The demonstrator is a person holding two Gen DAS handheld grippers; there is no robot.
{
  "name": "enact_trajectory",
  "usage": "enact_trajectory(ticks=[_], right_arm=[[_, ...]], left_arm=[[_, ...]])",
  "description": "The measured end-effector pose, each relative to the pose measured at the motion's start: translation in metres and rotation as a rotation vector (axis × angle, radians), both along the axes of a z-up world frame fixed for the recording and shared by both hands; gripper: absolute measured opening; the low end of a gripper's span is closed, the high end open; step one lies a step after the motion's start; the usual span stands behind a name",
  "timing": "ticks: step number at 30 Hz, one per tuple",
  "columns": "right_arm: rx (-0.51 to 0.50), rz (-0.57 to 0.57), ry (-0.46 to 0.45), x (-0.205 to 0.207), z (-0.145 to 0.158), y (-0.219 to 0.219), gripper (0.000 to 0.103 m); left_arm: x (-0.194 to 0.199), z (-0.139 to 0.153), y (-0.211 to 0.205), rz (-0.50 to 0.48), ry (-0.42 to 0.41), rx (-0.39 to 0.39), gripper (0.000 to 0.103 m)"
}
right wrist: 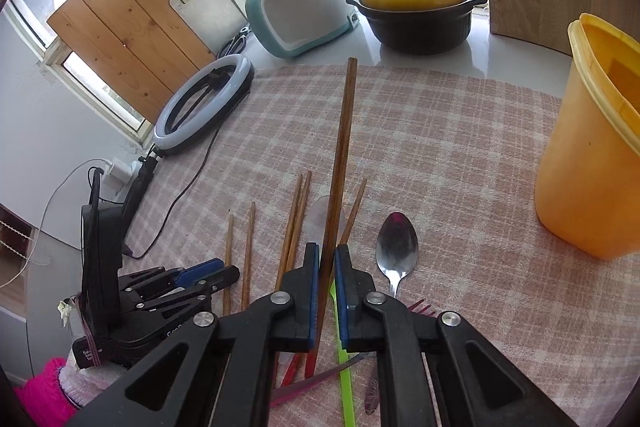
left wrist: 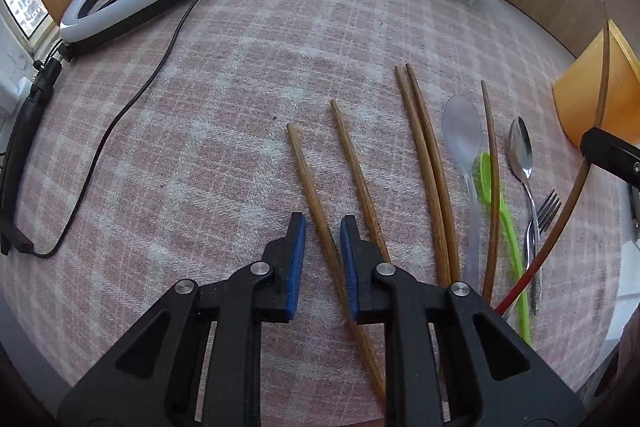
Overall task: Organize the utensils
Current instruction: 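Close the left gripper on one wooden chopstick while the right gripper closes on another, then lift both held chopsticks upright and carry them over the yellow container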
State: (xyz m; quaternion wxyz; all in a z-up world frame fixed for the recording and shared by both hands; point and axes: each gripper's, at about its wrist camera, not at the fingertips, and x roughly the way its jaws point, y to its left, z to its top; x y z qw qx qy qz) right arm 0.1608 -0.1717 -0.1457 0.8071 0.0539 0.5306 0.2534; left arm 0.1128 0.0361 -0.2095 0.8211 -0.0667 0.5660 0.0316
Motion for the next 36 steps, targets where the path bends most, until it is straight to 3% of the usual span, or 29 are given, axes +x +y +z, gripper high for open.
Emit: enact_trajectory(ticks=[2, 8, 23, 36], right_arm=[[0.005, -0.001, -0.001, 0.0, 0.001, -0.002, 0.005], [0.017, -0.006, -0.014, -0.005, 0.008, -0.008, 0.004], [0.037, -0.053, -0.138, -0.021, 0.049, -0.034, 0.004], [0.046, -0.114, -0.217, -0.038, 0.087, -0.082, 0.004]], left_arm=[[0.001, -0.001, 0.001, -0.004, -0.019, -0.011, 0.007], [-0.007, 0.009, 0.031, 0.084, -0.048, -0.184, 0.005], [-0.026, 0.101, 0.014, 0.012, -0.293, -0.2, 0.003], [-0.02, 0.168, -0.027, -0.082, -0.45, -0.292, 0.003]])
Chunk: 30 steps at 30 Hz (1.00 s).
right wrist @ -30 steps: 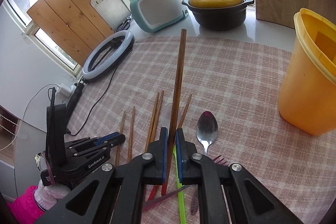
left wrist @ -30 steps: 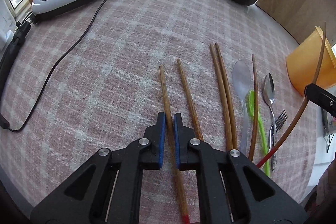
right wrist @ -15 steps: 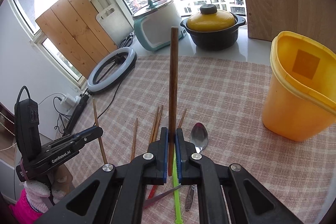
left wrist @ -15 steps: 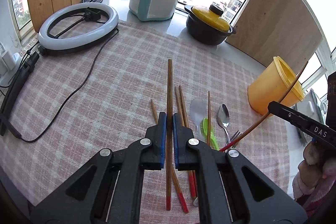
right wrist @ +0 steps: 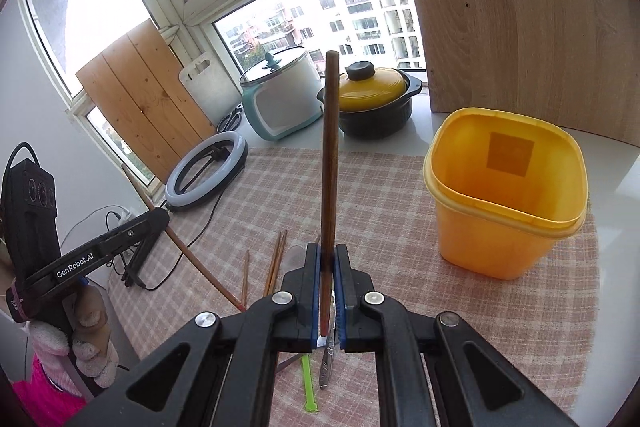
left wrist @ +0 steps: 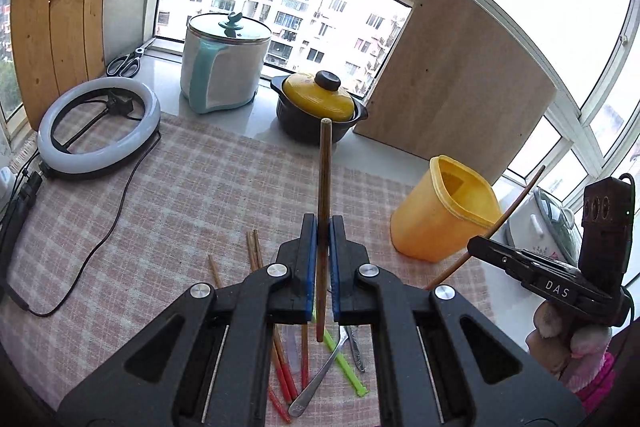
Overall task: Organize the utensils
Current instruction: 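Lift both held chopsticks upright and carry them over the yellow container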
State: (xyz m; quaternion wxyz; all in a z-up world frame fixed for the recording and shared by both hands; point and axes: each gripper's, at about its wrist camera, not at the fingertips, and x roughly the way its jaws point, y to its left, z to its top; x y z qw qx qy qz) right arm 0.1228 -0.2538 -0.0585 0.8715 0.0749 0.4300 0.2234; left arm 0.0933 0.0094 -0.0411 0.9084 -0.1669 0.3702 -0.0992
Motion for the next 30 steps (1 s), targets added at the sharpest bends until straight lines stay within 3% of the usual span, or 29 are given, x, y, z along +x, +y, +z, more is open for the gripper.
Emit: enact_trajectory(ticks=[16, 30], right_arm=[[-0.004, -0.152, -0.133, -0.008, 0.057, -0.08, 0.004], [-0.019, -0.23, -0.246, 0.005, 0.097, -0.109, 0.004]], left_arm=[[0.052, 0.054, -0.065, -0.098, -0.135, -0.083, 0.003], [0.088, 0.089, -0.112, -0.158, -0.206, -0.11, 0.003]])
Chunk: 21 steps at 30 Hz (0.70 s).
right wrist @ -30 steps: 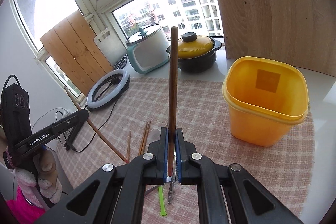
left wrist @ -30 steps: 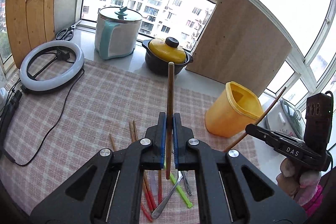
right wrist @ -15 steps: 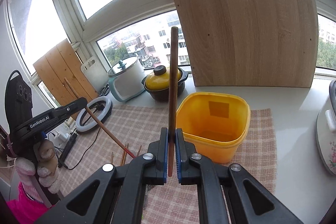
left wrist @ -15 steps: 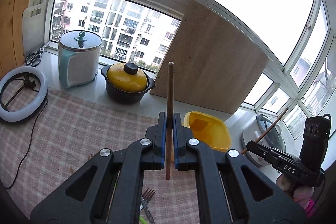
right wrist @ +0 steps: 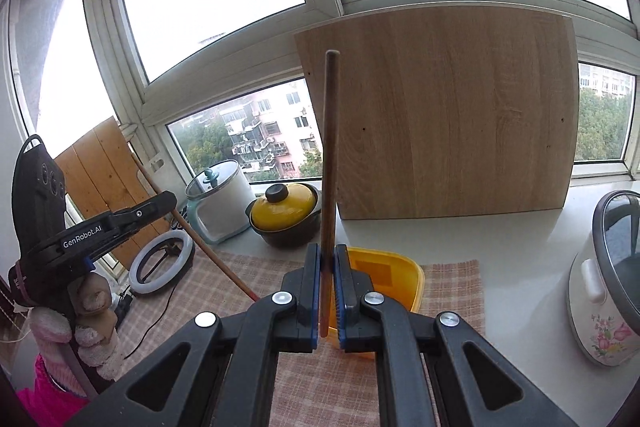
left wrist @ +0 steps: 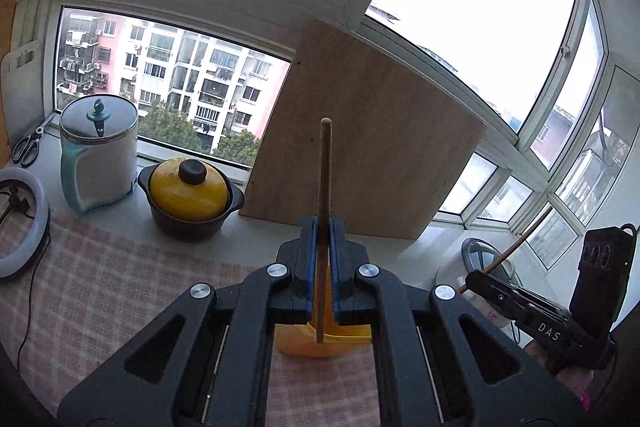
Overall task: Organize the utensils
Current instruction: 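Lift both held chopsticks upright and carry them over the yellow container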
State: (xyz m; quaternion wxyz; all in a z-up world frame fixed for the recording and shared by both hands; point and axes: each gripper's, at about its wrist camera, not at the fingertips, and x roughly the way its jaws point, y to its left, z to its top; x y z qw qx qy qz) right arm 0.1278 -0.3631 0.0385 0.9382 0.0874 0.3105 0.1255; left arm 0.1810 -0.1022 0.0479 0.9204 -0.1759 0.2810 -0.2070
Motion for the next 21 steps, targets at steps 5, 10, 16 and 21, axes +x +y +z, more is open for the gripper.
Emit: enact_trajectory(ticks=[5, 10, 16, 21], right_arm=[[-0.021, -0.024, -0.01, 0.01, 0.0, -0.003, 0.004], [-0.051, -0.053, 0.024, 0.025, -0.018, -0.007, 0.004], [-0.038, -0.082, 0.071, 0.035, -0.04, -0.018, 0.004], [-0.033, -0.093, 0.099, 0.039, -0.054, -0.022, 0.004]], left_arm=[[0.012, 0.006, -0.016, 0.004, -0.03, 0.026, 0.003], [0.028, -0.011, -0.031, -0.007, 0.003, 0.054, 0.003], [0.037, -0.032, -0.04, -0.011, 0.045, 0.065, 0.003], [0.039, -0.044, -0.046, -0.021, 0.066, 0.076, 0.003]])
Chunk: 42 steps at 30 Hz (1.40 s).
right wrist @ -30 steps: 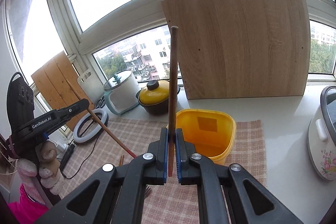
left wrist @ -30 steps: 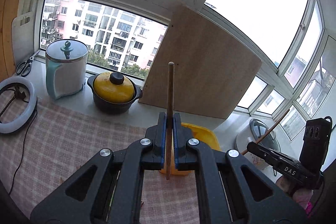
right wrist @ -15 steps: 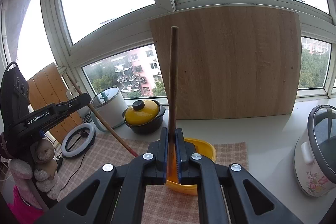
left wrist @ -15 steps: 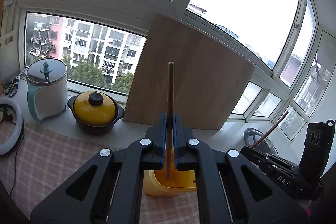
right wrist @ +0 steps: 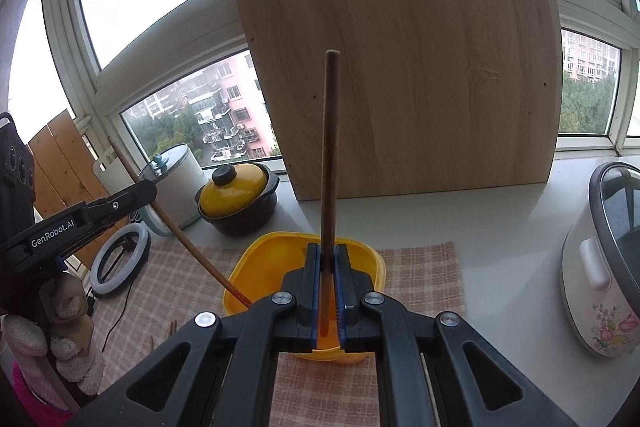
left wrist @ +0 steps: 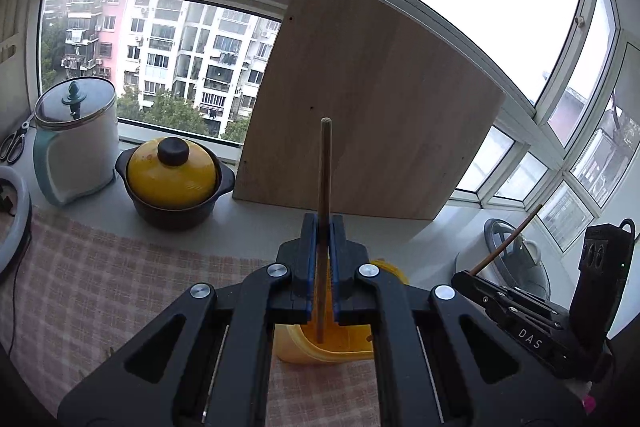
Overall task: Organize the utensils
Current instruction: 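Lift both held chopsticks upright and carry them over the yellow container, then lower the chopsticks into the yellow container and open both grippers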
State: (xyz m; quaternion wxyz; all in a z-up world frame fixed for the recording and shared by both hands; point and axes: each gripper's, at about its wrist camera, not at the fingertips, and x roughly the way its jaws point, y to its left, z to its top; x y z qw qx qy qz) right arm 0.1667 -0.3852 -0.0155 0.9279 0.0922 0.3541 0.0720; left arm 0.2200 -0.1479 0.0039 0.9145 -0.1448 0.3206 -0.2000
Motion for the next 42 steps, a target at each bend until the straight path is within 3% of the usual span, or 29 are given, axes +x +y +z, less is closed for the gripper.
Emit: enact_trajectory(ticks=[7, 21, 30, 32, 33, 34, 36, 42], right_arm=[[0.002, 0.001, 0.045, 0.008, -0.019, 0.007, 0.004], [-0.027, -0.003, 0.134, 0.023, -0.056, 0.014, 0.004], [-0.035, -0.005, 0.151, 0.025, -0.061, 0.013, 0.004], [-0.042, -0.007, 0.144, 0.024, -0.06, 0.014, 0.01], [-0.046, -0.008, 0.141, 0.024, -0.059, 0.014, 0.015], [-0.048, -0.01, 0.138, 0.023, -0.058, 0.014, 0.024], [-0.05, -0.013, 0.134, 0.022, -0.056, 0.014, 0.026], [-0.055, -0.014, 0.133, 0.018, -0.055, 0.014, 0.027]], left_arm=[[0.006, -0.022, -0.008, -0.021, 0.061, 0.006, 0.003], [0.007, -0.048, -0.027, -0.064, 0.114, 0.092, 0.003], [0.005, -0.054, -0.034, -0.088, 0.125, 0.131, 0.003], [0.005, -0.053, -0.035, -0.091, 0.13, 0.134, 0.003], [0.006, -0.053, -0.035, -0.091, 0.134, 0.136, 0.008], [0.006, -0.053, -0.034, -0.089, 0.137, 0.135, 0.023], [0.006, -0.052, -0.032, -0.082, 0.134, 0.128, 0.033], [0.002, -0.051, -0.029, -0.079, 0.128, 0.135, 0.033]])
